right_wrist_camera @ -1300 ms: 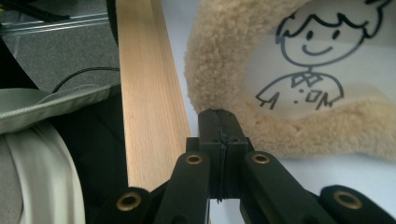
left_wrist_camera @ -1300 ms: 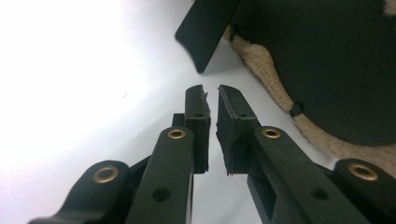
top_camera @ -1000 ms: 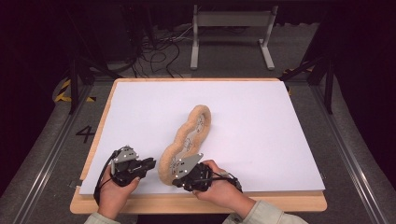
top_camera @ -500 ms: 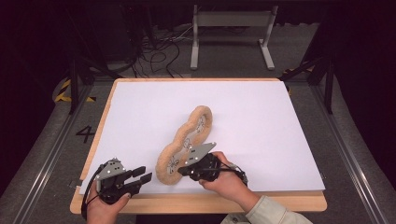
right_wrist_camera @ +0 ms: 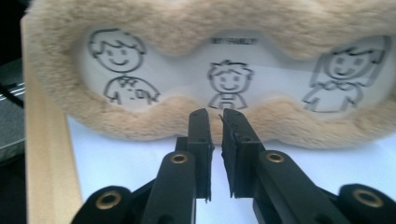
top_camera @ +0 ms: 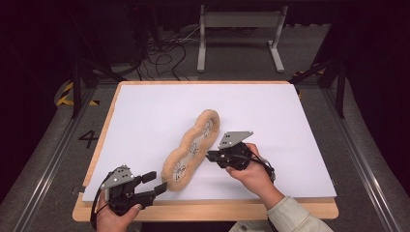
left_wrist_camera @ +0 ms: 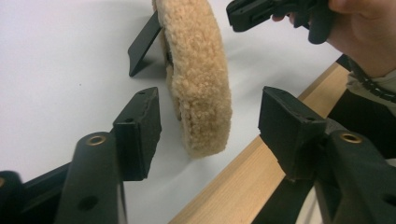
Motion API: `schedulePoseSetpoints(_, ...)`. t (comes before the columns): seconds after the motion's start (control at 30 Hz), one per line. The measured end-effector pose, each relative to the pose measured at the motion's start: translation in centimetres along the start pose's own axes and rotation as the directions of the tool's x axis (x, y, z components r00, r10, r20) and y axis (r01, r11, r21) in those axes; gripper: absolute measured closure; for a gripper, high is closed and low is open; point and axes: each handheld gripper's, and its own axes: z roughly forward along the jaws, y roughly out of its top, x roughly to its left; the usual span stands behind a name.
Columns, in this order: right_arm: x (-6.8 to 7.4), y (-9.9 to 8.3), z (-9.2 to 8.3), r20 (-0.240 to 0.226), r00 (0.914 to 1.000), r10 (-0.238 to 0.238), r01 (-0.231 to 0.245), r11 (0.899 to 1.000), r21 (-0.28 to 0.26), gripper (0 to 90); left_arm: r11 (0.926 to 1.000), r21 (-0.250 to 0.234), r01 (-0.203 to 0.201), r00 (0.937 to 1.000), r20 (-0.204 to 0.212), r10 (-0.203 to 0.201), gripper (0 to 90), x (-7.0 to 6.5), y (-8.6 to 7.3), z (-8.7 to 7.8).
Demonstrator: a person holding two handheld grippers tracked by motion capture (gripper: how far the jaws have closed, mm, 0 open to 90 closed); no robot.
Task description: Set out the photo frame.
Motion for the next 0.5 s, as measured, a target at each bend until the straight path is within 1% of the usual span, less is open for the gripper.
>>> schedulePoseSetpoints(0.03,-0.2,-0.1,0.0,0.007,1.0,0.006,-0.006,1.0,-0.001,79.4,1.0,0.003,0.003,1.0,-0.002,-0.003,37.5,-0.1,0.0,0.4)
schedulePoseSetpoints(0.07,-0.4,-0.2,-0.1,0.014,0.9998,0.012,-0.012,1.0,-0.004,78.1,1.0,0.006,-0.007,0.9999,-0.013,0.007,36.9,-0.2,0.0,0.7)
schedulePoseSetpoints(0.13,-0.8,-0.4,-0.1,0.028,0.9993,0.026,-0.025,1.0,-0.006,76.2,0.9997,0.022,-0.004,0.9995,-0.033,0.004,36.6,-0.5,0.1,1.5)
schedulePoseSetpoints(0.2,-1.1,-0.5,-0.2,0.033,0.9989,0.033,-0.032,0.999,-0.007,75.1,0.9997,0.026,0.002,0.9993,-0.039,-0.001,36.7,-0.6,0.0,2.1)
schedulePoseSetpoints(0.23,-1.2,-0.6,-0.2,0.037,0.9986,0.037,-0.037,0.999,-0.007,74.8,0.9997,0.026,0.002,0.9993,-0.039,-0.001,36.8,-0.6,0.0,2.1)
schedulePoseSetpoints(0.27,-1.4,-0.7,-0.3,0.039,0.9984,0.042,-0.042,0.999,-0.01,74.4,0.9993,0.036,0.005,0.998,-0.063,-0.003,38.1,-0.8,0.0,2.8)
schedulePoseSetpoints(0.3,-1.4,-0.7,-0.3,0.039,0.9984,0.042,-0.042,0.999,-0.01,74.4,0.9993,0.036,0.005,0.998,-0.063,-0.003,39.4,-0.8,0.0,2.8)
schedulePoseSetpoints(0.33,-1.5,-0.7,-0.4,0.04,0.9982,0.046,-0.045,0.999,-0.011,74.2,0.999,0.043,0.011,0.9977,-0.067,-0.008,39.4,-0.8,0.0,3.2)
schedulePoseSetpoints(0.37,-1.7,-0.8,-0.5,0.044,0.9978,0.05,-0.05,0.999,-0.013,73.9,0.9991,0.041,0.013,0.9976,-0.069,-0.01,43.2,-0.8,0.1,3.4)
schedulePoseSetpoints(0.4,-1.8,-0.8,-0.6,0.046,0.9974,0.055,-0.054,0.998,-0.014,73.7,0.9985,0.049,0.024,0.998,-0.06,-0.021,47.8,-0.9,0.1,3.5)
schedulePoseSetpoints(0.47,-2.0,-0.9,-0.7,0.05,0.997,0.059,-0.058,0.998,-0.019,73.5,0.9985,0.053,0.011,0.9977,-0.068,-0.007,58.8,-0.8,0.1,3.6)
schedulePoseSetpoints(0.5,-2.0,-0.9,-0.8,0.052,0.9967,0.063,-0.062,0.998,-0.021,73.5,0.9986,0.05,0.017,0.9982,-0.058,-0.014,63.6,-0.7,0.1,3.6)
